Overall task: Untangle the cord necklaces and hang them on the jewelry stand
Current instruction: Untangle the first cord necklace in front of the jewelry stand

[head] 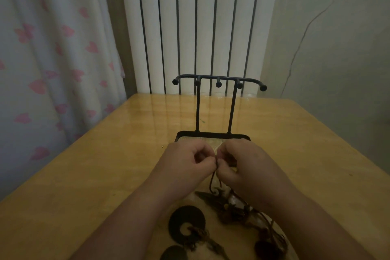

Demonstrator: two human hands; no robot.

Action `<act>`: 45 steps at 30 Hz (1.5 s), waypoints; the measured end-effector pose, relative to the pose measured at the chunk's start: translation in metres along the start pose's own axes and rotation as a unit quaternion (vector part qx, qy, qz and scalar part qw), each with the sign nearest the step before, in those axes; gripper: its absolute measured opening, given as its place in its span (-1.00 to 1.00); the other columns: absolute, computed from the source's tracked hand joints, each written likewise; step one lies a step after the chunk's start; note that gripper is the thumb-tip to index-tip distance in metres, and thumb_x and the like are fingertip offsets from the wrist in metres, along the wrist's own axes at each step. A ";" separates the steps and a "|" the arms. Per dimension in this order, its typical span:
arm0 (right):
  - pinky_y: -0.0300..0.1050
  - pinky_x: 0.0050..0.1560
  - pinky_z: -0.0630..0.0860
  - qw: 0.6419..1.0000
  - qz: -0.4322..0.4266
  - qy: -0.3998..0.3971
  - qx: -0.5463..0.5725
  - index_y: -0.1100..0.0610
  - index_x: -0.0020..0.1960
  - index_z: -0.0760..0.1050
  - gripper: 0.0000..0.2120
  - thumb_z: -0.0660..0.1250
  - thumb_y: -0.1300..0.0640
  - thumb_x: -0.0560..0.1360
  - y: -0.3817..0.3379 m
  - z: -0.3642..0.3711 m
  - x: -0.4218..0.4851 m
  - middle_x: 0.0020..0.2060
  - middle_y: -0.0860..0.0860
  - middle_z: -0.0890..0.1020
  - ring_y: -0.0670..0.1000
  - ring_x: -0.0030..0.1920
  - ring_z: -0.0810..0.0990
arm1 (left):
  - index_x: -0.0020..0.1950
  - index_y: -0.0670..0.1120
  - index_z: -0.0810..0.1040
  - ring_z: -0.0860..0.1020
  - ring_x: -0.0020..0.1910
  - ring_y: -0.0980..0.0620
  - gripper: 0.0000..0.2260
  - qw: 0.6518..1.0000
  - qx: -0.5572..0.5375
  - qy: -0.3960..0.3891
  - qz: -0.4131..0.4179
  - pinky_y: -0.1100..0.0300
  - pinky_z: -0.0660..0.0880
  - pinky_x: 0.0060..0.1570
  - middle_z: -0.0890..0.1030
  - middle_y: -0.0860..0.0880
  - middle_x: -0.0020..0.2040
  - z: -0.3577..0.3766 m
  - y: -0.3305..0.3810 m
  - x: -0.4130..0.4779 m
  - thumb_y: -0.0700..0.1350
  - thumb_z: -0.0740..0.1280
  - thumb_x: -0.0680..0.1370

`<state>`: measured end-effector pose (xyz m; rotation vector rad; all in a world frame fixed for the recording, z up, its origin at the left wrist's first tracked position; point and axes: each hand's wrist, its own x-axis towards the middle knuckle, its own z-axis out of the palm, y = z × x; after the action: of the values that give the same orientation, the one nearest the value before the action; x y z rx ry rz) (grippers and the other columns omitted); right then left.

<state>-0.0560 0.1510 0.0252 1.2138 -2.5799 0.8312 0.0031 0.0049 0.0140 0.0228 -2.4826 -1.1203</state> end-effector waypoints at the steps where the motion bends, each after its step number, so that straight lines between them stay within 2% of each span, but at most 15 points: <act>1: -0.27 -0.13 0.46 1.000 -0.006 0.003 -0.008 -0.12 -0.09 0.42 -0.94 0.26 0.00 0.56 0.000 0.000 0.000 -0.18 -0.18 0.46 -0.18 -0.12 0.42 | -0.22 0.17 0.55 0.49 -0.33 0.29 -0.83 1.000 0.008 -0.002 0.004 0.43 0.39 -0.35 0.55 0.22 -0.35 0.000 0.000 0.000 -0.10 0.37 0.51; 6: -0.27 -0.08 0.40 0.998 -0.027 0.010 -0.047 -0.08 -0.03 0.44 -0.96 0.23 -0.01 0.58 0.002 0.002 0.002 -0.18 -0.20 0.41 -0.17 -0.09 0.36 | -0.21 0.17 0.56 0.47 -0.34 0.23 -0.83 0.999 0.045 0.001 0.004 0.37 0.38 -0.37 0.54 0.12 -0.34 -0.001 -0.003 0.001 -0.07 0.35 0.54; 11: -0.28 -0.09 0.36 0.998 -0.033 0.010 -0.054 -0.06 -0.04 0.43 -0.95 0.22 0.00 0.57 0.003 0.001 0.002 -0.18 -0.20 0.40 -0.15 -0.09 0.34 | -0.20 0.17 0.49 0.46 -0.35 0.25 -0.83 0.997 0.069 -0.036 -0.008 0.37 0.34 -0.38 0.53 0.11 -0.31 0.003 -0.002 0.001 -0.04 0.32 0.58; 17: -0.29 -0.03 0.40 0.998 -0.039 0.015 -0.052 -0.08 0.02 0.47 -0.91 0.22 -0.02 0.58 0.005 0.001 0.002 -0.15 -0.21 0.43 -0.16 -0.06 0.36 | -0.20 0.18 0.54 0.49 -0.32 0.21 -0.85 0.999 0.046 -0.008 0.000 0.35 0.38 -0.37 0.54 0.11 -0.32 0.003 -0.004 0.001 -0.04 0.32 0.54; 26: -0.32 -0.17 0.29 0.992 -0.071 0.021 -0.100 -0.05 -0.08 0.42 -0.93 0.22 -0.02 0.54 0.003 0.001 0.002 -0.22 -0.16 0.41 -0.12 -0.12 0.35 | -0.26 0.17 0.51 0.47 -0.35 0.22 -0.82 0.998 0.058 0.005 0.015 0.35 0.37 -0.39 0.53 0.12 -0.36 0.004 -0.003 0.001 -0.06 0.33 0.51; 30: -0.26 -0.14 0.37 0.996 -0.051 0.015 -0.068 -0.09 -0.14 0.35 -0.92 0.21 -0.03 0.52 0.004 0.003 0.001 -0.21 -0.17 0.40 -0.13 -0.13 0.35 | -0.29 0.14 0.55 0.46 -0.38 0.24 -0.81 0.999 -0.025 -0.008 -0.024 0.37 0.38 -0.37 0.54 0.19 -0.40 0.001 -0.004 0.003 -0.11 0.33 0.49; 33: -0.27 -0.20 0.35 0.999 -0.028 0.013 -0.013 -0.14 -0.18 0.29 -0.91 0.18 -0.06 0.49 0.004 0.004 0.000 -0.20 -0.18 0.40 -0.17 -0.13 0.36 | -0.29 0.09 0.57 0.48 -0.38 0.25 -0.78 0.994 -0.094 -0.022 -0.054 0.26 0.42 -0.29 0.55 0.16 -0.41 0.000 -0.003 0.004 -0.17 0.33 0.52; 36: -0.28 -0.28 0.30 0.998 -0.013 0.038 0.046 -0.10 -0.19 0.34 -0.92 0.13 -0.08 0.41 0.005 0.009 0.000 -0.23 -0.16 0.42 -0.16 -0.20 0.38 | -0.28 0.04 0.59 0.48 -0.36 0.18 -0.77 0.986 -0.153 -0.022 -0.064 0.18 0.42 -0.27 0.55 0.10 -0.40 0.001 -0.004 0.004 -0.20 0.30 0.54; 39: -0.25 -0.37 0.41 0.985 0.011 0.084 0.149 -0.04 -0.17 0.41 -0.92 0.18 -0.02 0.45 0.004 0.016 0.001 -0.27 -0.11 0.48 -0.14 -0.28 0.46 | -0.28 0.01 0.60 0.45 -0.37 0.13 -0.75 0.971 -0.223 -0.007 -0.080 0.17 0.39 -0.30 0.52 0.06 -0.40 0.005 -0.004 0.004 -0.21 0.28 0.55; 41: -0.31 -0.37 0.44 0.978 0.025 0.091 0.188 -0.06 -0.16 0.44 -0.92 0.21 0.03 0.50 0.003 0.016 0.002 -0.30 -0.11 0.50 -0.19 -0.30 0.48 | -0.28 0.01 0.61 0.45 -0.38 0.13 -0.75 0.970 -0.229 0.020 -0.084 0.18 0.39 -0.31 0.52 0.06 -0.40 0.006 -0.005 0.004 -0.21 0.28 0.55; 45: -0.39 -0.27 0.42 0.987 0.006 0.095 0.132 -0.18 -0.12 0.46 -0.94 0.24 -0.03 0.50 0.008 0.012 0.002 -0.24 -0.22 0.53 -0.26 -0.16 0.49 | -0.24 -0.01 0.60 0.47 -0.40 0.26 -0.83 0.984 -0.159 0.067 -0.051 0.40 0.40 -0.38 0.54 0.14 -0.42 0.003 -0.005 0.006 -0.18 0.32 0.53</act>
<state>-0.0624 0.1470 0.0128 1.1194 -2.3827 1.2588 -0.0040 0.0024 0.0106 0.1303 -2.1814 -1.4941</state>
